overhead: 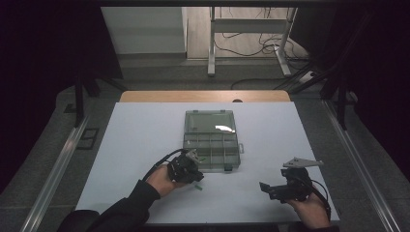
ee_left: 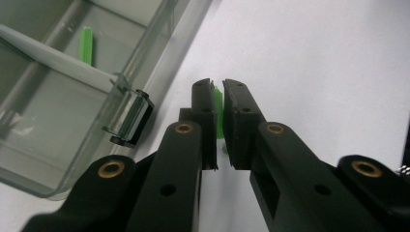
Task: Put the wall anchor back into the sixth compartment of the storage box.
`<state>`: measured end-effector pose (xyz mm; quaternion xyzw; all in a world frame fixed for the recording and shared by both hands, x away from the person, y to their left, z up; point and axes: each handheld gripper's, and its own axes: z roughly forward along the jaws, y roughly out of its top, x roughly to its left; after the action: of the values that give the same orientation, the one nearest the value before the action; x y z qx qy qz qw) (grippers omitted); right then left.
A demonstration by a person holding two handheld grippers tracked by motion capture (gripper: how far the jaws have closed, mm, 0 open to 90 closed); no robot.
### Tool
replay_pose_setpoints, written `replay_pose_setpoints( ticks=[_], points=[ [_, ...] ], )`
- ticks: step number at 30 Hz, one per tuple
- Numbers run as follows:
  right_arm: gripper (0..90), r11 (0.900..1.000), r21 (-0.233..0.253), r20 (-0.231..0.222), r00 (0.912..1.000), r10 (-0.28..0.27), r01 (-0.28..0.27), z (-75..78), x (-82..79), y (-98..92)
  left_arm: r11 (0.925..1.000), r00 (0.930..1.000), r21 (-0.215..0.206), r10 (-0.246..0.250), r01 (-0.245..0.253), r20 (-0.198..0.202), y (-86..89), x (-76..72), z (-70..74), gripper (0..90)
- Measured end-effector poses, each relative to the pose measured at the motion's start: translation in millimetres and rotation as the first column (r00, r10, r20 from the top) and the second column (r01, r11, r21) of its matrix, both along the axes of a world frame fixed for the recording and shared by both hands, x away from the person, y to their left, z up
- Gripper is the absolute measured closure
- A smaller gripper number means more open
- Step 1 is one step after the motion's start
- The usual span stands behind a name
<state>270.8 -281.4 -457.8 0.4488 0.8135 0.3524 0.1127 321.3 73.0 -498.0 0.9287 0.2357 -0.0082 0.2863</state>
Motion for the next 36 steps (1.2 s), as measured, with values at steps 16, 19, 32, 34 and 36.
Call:
replay_pose_setpoints(
  ticks=[16,19,32,34,36],
  points=[
    [0.0,0.999,-0.027,0.042,0.999,-0.017,0.019,1.8,-2.8,0.0,0.9995,0.9994,-0.031,0.004,-0.002,0.034,3.2,1.6,21.8,84.7],
    [0.0,0.999,-0.03,0.039,0.9991,-0.014,0.015,1.4,-2.2,0.2,0.9994,0.9993,-0.034,0.007,-0.005,0.036,3.8,2.4,24.7,84.7],
    [0.0,1.0,-0.028,0.027,0.9995,-0.014,0.015,0.7,-1.3,0.2,0.9987,0.9984,-0.045,0.025,-0.022,0.051,4.9,9.4,37.4,84.7],
    [0.0,0.999,-0.028,0.025,0.9996,-0.014,0.014,0.5,-1.2,0.3,0.9986,0.9982,-0.047,0.028,-0.025,0.052,5.2,10.9,39.1,84.7],
    [0.0,0.999,-0.029,0.023,0.9996,-0.014,0.015,0.4,-1.1,0.5,0.9985,0.9982,-0.048,0.03,-0.027,0.053,5.7,12.7,40.7,84.6]
  ],
)
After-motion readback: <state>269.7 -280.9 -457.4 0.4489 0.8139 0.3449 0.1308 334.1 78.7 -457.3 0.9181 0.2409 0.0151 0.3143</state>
